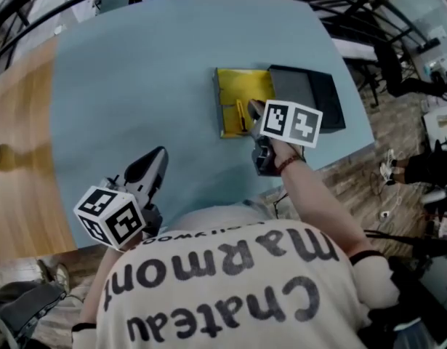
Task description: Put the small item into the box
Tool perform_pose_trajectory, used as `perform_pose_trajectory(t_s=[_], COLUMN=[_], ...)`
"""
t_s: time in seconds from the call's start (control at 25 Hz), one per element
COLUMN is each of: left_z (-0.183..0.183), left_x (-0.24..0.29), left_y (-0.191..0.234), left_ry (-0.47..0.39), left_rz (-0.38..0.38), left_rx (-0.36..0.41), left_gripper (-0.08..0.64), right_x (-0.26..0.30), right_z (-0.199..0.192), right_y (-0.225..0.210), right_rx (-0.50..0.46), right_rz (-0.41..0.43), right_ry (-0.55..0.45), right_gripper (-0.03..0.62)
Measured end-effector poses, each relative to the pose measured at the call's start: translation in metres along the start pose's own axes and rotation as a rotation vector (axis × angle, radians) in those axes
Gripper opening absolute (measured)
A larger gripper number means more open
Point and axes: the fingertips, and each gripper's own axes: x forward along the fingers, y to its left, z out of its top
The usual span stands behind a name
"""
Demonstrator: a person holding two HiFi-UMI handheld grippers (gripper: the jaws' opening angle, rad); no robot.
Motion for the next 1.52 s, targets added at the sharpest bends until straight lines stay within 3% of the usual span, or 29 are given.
perform_pose_trajectory(t_s=[0.16,0.28,0.44,0.52,0.76,1.0,1.2,1.52], left_z=[-0.008,-0.003,-0.001,-0.003,-0.001,-0.004,-0.013,-0.044], left_x=[0.007,0.005,0.001,0.011,0.045,0.049,0.045,0.035], left_y=[-0.018,-0.026,-0.032,-0.043,-0.084,-0.106,-0.136,-0.164], left_ry=[-0.025,-0.050,-0.077,-0.071,-0.104,-0.112,-0.114,-0.144], left_rz=[0.027,0.099,0.173,0.182,0.170,0.183,0.182,0.222], left_rx=[0.010,0.008,-0.023,-0.006,0.043,0.076,0.106,0.082], left_gripper=[0.002,0.002,0.002,0.002,0.002,0.002,0.002,0.002], right_x=[-0.026,-0.036,-0.068,-0.082,-0.095,-0.110,-0.119,-0.129], right_z=[0.008,0.017,0.031,0.033,0.024,0.016,-0.002,-0.048], right_y=[-0.011,-0.010,0.016,0.013,-0.015,-0.012,-0.023,-0.042], right_rx=[0.062,0.071,0.109,0.087,-0.011,0.026,0.043,0.011], right_rz=[0.131,0.238,0.525,0.589,0.574,0.659,0.610,0.607], right_ry=[-0.086,-0.105,-0.182,-0.198,-0.167,-0.160,-0.088,0.042], right_gripper=[0.064,0.063,0.063,0.063,0.063,0.058,0.051,0.051])
